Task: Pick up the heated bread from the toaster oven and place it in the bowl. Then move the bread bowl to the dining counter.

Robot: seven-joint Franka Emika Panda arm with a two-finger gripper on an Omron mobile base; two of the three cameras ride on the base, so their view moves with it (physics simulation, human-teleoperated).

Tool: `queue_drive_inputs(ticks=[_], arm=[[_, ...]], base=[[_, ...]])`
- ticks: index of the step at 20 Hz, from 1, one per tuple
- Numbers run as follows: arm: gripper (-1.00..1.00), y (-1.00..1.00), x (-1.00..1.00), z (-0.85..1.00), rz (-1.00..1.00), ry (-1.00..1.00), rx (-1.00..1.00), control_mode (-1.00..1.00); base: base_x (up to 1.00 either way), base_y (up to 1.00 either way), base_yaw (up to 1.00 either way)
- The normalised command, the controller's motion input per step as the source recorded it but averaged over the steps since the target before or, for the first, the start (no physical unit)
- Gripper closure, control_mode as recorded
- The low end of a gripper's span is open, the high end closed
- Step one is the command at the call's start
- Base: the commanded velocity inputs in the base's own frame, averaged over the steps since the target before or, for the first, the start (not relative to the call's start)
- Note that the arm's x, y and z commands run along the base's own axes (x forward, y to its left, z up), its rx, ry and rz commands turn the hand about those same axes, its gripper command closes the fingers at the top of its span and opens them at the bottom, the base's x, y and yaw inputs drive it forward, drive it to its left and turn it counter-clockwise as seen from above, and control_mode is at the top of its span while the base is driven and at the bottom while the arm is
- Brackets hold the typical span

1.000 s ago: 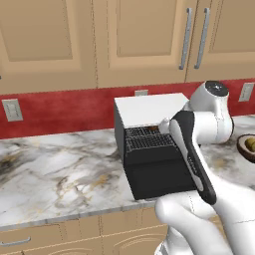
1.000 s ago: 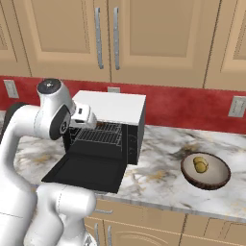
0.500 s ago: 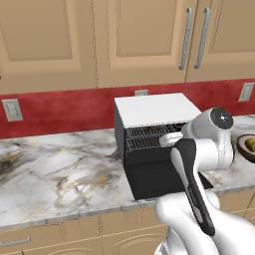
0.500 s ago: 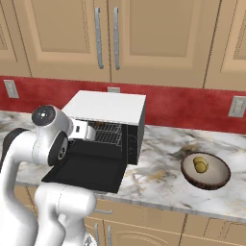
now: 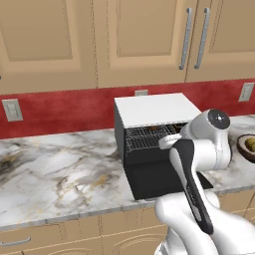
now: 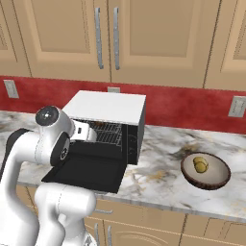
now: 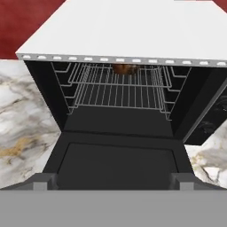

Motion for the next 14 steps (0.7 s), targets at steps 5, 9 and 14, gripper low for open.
queue_drive_inputs(ticks=[5,9,14], arm=[[-1.0,0.0,0.0,-0.24,0.0,-0.01,0.0,-1.0],[-1.0,0.0,0.0,-0.07,0.0,-0.03,0.0,-1.0],[-1.0,0.0,0.0,-0.17,0.0,-0.01,0.0,-1.0]], base=[[0.0,0.0,0.0],[0.0,0.0,0.0],[0.0,0.0,0.0]])
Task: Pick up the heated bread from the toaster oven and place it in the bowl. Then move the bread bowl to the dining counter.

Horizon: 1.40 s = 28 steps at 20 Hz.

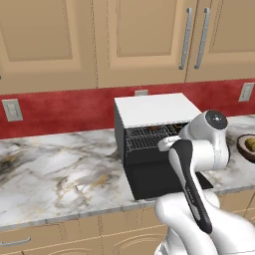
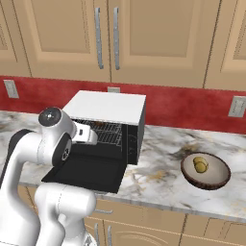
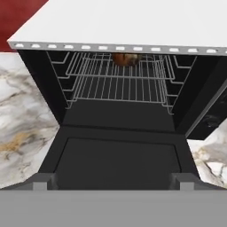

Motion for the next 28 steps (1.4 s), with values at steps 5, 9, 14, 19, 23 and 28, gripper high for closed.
queue_drive_inputs(ticks=[5,9,14,19,23,28], arm=[[-1.0,0.0,0.0,-0.19,0.0,0.0,0.0,-1.0],[-1.0,0.0,0.0,-0.23,0.0,0.0,0.0,-1.0],[-1.0,0.0,0.16,-0.2,0.0,-0.01,0.0,-1.0],[-1.0,0.0,0.25,-0.07,0.0,-0.01,-0.04,-1.0],[-1.0,0.0,0.13,0.0,0.0,-0.03,0.0,-1.0],[-1.0,0.02,0.27,-0.01,-0.02,-0.05,0.0,-1.0]], base=[[0.0,0.0,0.0],[0.0,0.0,0.0],[0.0,0.0,0.0],[0.0,0.0,0.0],[0.0,0.0,0.0],[0.0,0.0,0.0]])
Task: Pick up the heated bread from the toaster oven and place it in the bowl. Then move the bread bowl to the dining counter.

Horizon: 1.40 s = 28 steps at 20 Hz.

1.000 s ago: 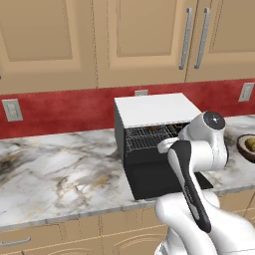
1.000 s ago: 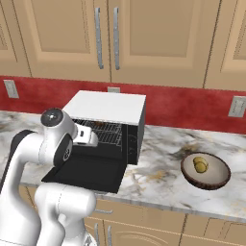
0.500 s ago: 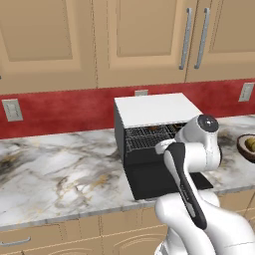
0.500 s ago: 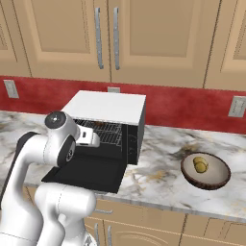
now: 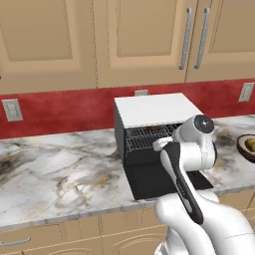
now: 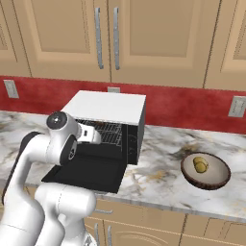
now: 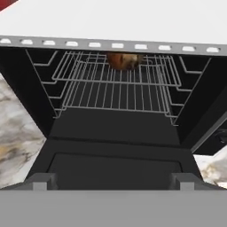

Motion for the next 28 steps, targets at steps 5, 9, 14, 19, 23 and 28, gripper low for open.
queue_drive_inputs(ticks=[5,9,14,19,23,28], arm=[[-1.0,0.05,0.45,-0.07,-0.07,-0.02,0.0,-1.0],[-1.0,0.01,0.33,-0.13,-0.05,-0.01,0.0,-1.0],[-1.0,0.03,0.21,-0.08,-0.03,-0.07,0.0,-1.0],[-1.0,0.07,0.06,-0.1,-0.01,-0.13,0.0,-1.0],[-1.0,0.04,0.02,-0.21,0.0,-0.12,0.0,-1.0],[-1.0,0.01,0.1,-0.28,0.0,-0.09,0.0,-1.0]], base=[[0.0,0.0,0.0],[0.0,0.0,0.0],[0.0,0.0,0.0],[0.0,0.0,0.0],[0.0,0.0,0.0],[0.0,0.0,0.0]])
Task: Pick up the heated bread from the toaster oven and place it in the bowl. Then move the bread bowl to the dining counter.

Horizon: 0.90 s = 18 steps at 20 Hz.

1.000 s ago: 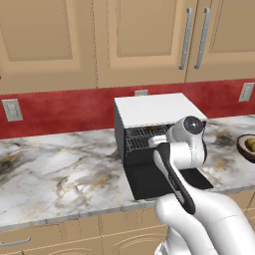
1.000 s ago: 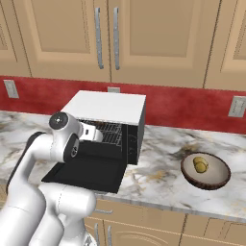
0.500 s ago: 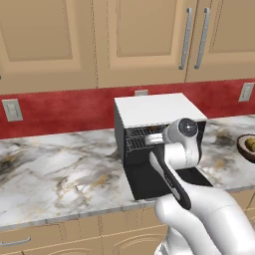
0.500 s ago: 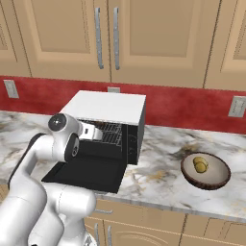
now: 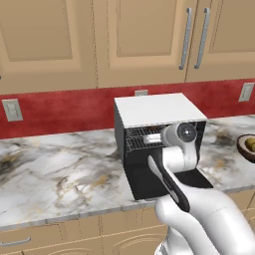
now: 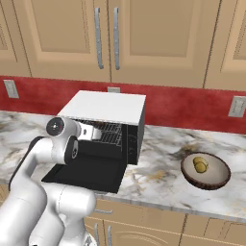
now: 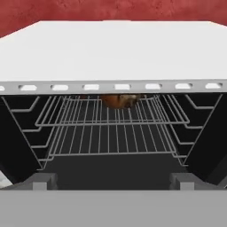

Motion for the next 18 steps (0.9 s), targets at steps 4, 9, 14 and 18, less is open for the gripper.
queue_drive_inputs(ticks=[4,9,14,18], arm=[[-1.0,0.0,0.18,-0.22,0.0,-0.09,0.0,-1.0],[-1.0,0.0,0.28,-0.24,0.0,-0.05,0.0,-1.0],[-1.0,0.0,0.18,-0.32,0.0,-0.01,0.0,-1.0],[-1.0,0.0,0.0,-0.5,0.0,-0.01,0.0,-1.0]], base=[[0.0,0.0,0.0],[0.0,0.0,0.0],[0.0,0.0,0.0],[0.0,0.0,0.0]])
